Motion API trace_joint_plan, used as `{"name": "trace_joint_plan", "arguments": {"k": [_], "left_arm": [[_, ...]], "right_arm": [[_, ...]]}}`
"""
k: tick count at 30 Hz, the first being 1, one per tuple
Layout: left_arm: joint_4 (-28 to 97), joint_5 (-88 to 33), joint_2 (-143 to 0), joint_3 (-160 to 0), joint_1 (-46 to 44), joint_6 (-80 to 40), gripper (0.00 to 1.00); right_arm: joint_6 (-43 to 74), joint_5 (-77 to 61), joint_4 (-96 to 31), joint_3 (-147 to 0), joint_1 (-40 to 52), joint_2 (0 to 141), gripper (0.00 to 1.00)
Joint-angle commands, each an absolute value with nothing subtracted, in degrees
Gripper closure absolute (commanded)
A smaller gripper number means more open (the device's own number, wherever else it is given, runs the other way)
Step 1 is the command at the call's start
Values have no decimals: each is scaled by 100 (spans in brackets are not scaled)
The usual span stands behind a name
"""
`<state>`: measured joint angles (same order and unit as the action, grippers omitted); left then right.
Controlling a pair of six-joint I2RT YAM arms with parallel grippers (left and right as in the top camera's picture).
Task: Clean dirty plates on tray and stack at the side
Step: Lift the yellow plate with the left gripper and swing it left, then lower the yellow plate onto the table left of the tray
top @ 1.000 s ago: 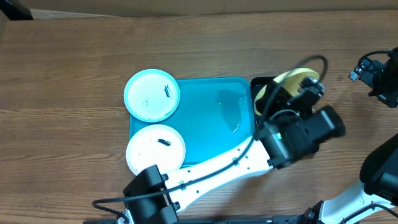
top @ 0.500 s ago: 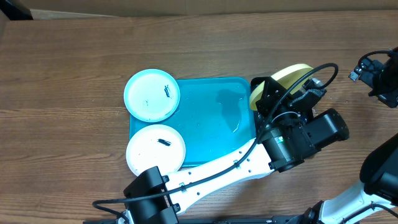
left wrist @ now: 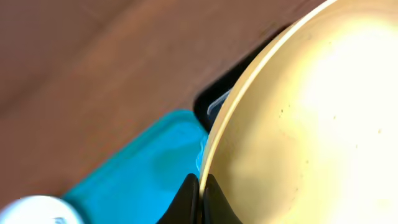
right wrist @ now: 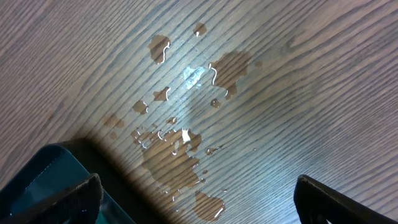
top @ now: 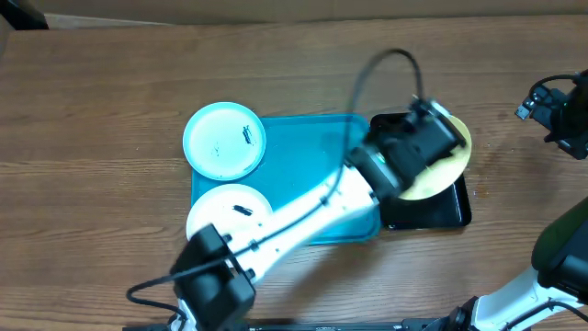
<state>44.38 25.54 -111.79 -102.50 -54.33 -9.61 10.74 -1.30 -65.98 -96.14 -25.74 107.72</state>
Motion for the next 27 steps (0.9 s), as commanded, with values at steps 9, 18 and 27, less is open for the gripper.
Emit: {"name": "trace_joint_plan", "arguments": {"k": [9,18,27], "left_arm": [[4803,-2567,-10849,-10412,-2099,-1374,96],[5430,-3413,-10807,-10412,1227,-1376,96],[6130,-2359,-10809,-10396,3559,-1334,96]], "right_arm": [[1116,-158,-6567,-9638,-2578,10654,0],[1116,-158,-6569,-9638,-2578,10654,0],[1116,-158,-6569,-9638,-2578,10654,0]]}}
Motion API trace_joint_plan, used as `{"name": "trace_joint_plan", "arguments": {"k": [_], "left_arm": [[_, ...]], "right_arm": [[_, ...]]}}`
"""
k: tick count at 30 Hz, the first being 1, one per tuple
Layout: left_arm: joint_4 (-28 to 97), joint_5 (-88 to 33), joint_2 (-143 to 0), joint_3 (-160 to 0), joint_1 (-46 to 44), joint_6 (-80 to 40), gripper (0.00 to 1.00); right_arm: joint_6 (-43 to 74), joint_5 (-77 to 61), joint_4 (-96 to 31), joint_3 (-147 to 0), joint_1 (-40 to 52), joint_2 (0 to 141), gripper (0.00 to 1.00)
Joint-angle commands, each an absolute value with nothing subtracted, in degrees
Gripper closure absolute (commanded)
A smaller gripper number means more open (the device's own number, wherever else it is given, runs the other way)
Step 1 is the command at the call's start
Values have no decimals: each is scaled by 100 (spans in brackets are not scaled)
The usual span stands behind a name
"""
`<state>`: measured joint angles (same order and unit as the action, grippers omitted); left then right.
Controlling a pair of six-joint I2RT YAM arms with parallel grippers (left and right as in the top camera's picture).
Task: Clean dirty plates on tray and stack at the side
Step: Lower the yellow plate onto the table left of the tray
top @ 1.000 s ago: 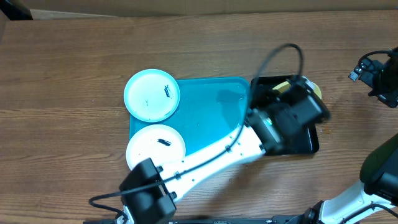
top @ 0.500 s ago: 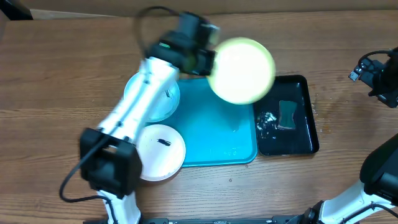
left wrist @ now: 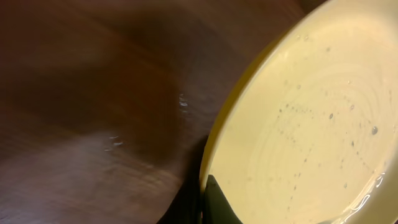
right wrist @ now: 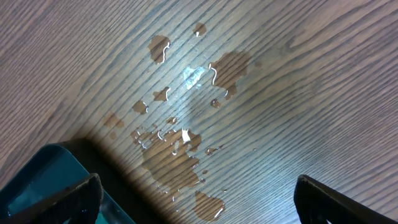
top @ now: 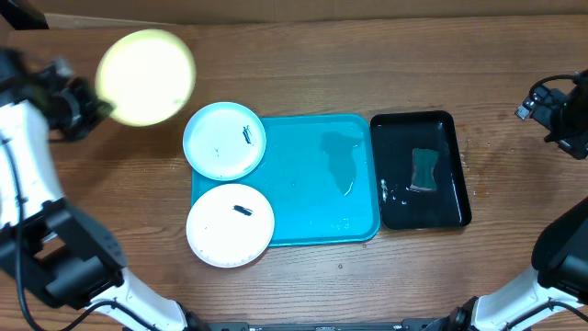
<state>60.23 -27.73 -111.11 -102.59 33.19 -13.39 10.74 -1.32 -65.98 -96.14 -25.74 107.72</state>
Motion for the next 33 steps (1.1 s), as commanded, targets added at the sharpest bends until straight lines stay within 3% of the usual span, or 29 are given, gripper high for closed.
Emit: {"name": "trace_joint_plan", "arguments": {"k": [1,17,33], "left_arm": [[6200,-2174,-10809,-10396,3693,-1334,96],[6307,-338,-10827,-9885,3601,-1721,96],[5015,-327,-10831,-8302,3481,-1721,96]], "right_arm": [[1116,-161,-6569,-9638,-2578,10654,0],[1116,-158,-6567,-9638,-2578,10654,0],[1116,-158,-6569,-9638,-2578,10654,0]]}}
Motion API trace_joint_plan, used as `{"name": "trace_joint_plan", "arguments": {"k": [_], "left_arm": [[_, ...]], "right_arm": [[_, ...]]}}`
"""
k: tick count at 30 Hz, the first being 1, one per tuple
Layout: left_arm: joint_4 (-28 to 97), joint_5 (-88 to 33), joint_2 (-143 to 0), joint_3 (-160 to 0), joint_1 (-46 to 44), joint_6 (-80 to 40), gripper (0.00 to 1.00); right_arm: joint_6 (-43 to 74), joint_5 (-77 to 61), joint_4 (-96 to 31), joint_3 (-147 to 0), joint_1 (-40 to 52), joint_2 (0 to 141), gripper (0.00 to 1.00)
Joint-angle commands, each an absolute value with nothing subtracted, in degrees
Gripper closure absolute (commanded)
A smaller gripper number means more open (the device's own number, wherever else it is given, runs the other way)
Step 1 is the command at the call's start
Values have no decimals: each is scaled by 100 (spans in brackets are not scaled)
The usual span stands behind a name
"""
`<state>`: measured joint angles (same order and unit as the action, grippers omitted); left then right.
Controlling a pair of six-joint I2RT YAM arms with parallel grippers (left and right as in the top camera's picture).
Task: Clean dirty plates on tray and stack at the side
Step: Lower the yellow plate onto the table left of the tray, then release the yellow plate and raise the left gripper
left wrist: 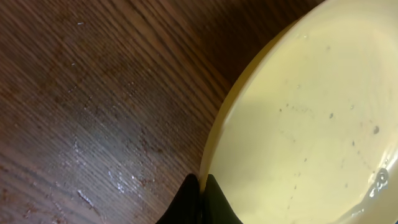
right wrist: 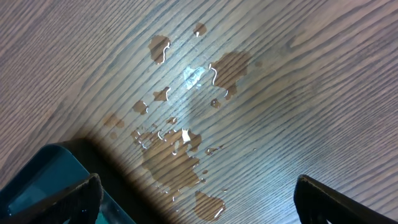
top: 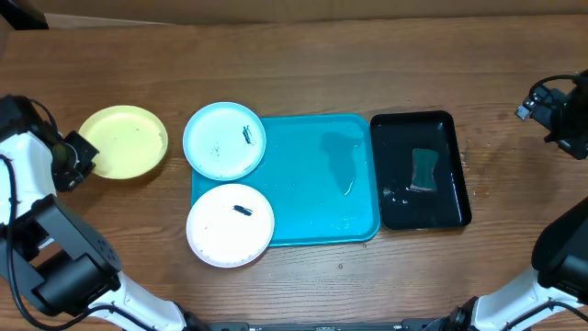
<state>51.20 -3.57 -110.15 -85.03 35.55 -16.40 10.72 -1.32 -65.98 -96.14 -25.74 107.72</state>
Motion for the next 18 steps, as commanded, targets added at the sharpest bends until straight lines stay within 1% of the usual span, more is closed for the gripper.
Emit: {"name": "trace_joint_plan", "arguments": {"k": [1,8,9,10,12,13,14,15,17,18], "left_arm": [[4917,-325,-10831,-8204,3444,-1721,96],[4464,-292,-10831,-7782,3133,-1717,96],[4453,-270,-10831,-7782,3087,-1715,94],[4440,-259,-10831,-7784,3046,-1715,83],[4453,-296,-10829,-7824,3009,-1717,43],[4534,-362,-10829,-7896,3002,-1717,28],[4700,-456,-10827,-8036,3002,-1715,23],[4890,-554,-10825,-8202,3002,-1715,21],[5297,-873,-10825,-8597,2995,-1638,20],[5527,-1131,-10825,-8833,2980,-1500,22]], "right_arm": [[1116,-158,-6569,-9638,-2578,10654,0],[1116,-158,-6567,-9638,-2578,10654,0],[1116,-158,-6569,-9638,-2578,10654,0],[1116,-158,-6569,-9638,-2578,10654,0],[1116,-158,-6569,-9638,-2578,10654,0],[1116,-158,-6569,-9638,-2578,10654,0],[1116,-158,-6569,-9638,-2578,10654,0],[1116,-158,-6569,-9638,-2578,10654,0],[1116,-158,-6569,-9638,-2578,10654,0],[1116,-158,-6569,-9638,-2578,10654,0]]}}
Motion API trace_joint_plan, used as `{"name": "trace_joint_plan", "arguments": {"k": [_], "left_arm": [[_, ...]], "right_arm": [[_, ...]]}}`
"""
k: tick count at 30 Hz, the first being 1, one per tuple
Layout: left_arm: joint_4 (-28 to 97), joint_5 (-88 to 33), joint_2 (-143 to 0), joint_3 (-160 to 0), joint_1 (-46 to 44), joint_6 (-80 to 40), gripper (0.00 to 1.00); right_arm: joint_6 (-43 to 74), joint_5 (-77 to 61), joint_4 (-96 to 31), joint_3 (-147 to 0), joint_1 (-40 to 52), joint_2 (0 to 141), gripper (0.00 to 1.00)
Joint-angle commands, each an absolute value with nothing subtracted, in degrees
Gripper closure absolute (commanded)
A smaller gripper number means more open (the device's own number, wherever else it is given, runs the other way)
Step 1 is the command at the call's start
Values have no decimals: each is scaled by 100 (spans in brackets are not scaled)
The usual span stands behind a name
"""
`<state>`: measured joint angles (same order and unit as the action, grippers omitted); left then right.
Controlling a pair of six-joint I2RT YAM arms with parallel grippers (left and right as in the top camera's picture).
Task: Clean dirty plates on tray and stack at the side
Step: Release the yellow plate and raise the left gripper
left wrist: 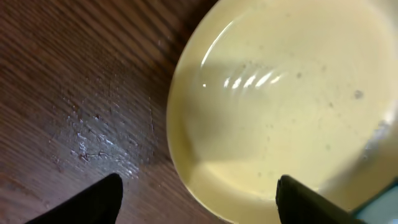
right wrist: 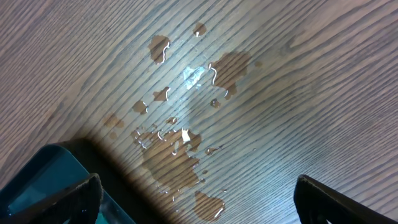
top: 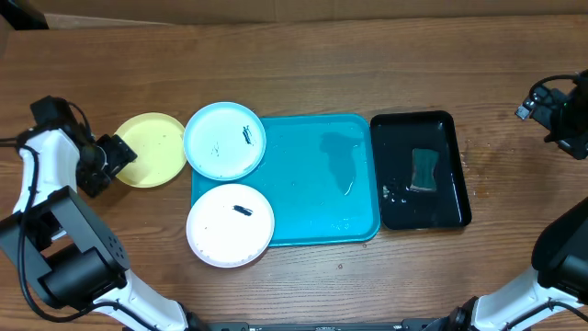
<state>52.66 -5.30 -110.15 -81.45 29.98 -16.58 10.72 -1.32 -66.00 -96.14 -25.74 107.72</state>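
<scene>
A yellow plate [top: 154, 149] lies flat on the wood left of the blue tray [top: 312, 184], its right rim against the light blue plate [top: 224, 140]. That plate carries dark specks and overhangs the tray's top left corner. A white plate [top: 231, 224] with one dark speck sits at the tray's bottom left. My left gripper [top: 112, 156] stands open at the yellow plate's left rim; in the left wrist view the yellow plate [left wrist: 280, 106] lies ahead of the spread fingers [left wrist: 199, 208]. My right gripper [top: 560, 115] hangs open at the far right, over wet wood [right wrist: 186, 124].
A black basin [top: 421, 171] with water and a dark green sponge [top: 424, 170] sits right of the tray. A puddle lies on the tray's middle. Water spots mark the wood beside the basin's right edge [right wrist: 37, 180].
My left gripper has opened and let go of the yellow plate. The plate now lies a little further right, touching the light blue plate. The right arm has not moved.
My left gripper held the yellow plate over the black basin. Then it held the plate tilted above the table's far left. Then the plate was down flat on the wood, still gripped. Now it lies released beside the tray.
</scene>
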Motion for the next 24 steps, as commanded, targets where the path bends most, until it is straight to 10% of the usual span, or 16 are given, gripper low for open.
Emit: {"name": "trace_joint_plan", "arguments": {"k": [1,9,13,16,24], "left_arm": [[5706,-1354,-10825,-9021,2956,-1361,30],[5889,-1559,-10862,-9358,2231,-873,96],[5649,-1009,-10868,-9262,1667,-875,96],[5470,-482,-10871,-9183,1295,-886,68],[5426,-211,-10875,-9109,847,-930,49]], "right_arm": [[1116,-158,-6569,-9638,-2578,10654,0],[1116,-158,-6569,-9638,-2578,10654,0],[1116,-158,-6569,-9638,-2578,10654,0],[1116,-158,-6569,-9638,-2578,10654,0],[1116,-158,-6567,-9638,-2578,10654,0]]}}
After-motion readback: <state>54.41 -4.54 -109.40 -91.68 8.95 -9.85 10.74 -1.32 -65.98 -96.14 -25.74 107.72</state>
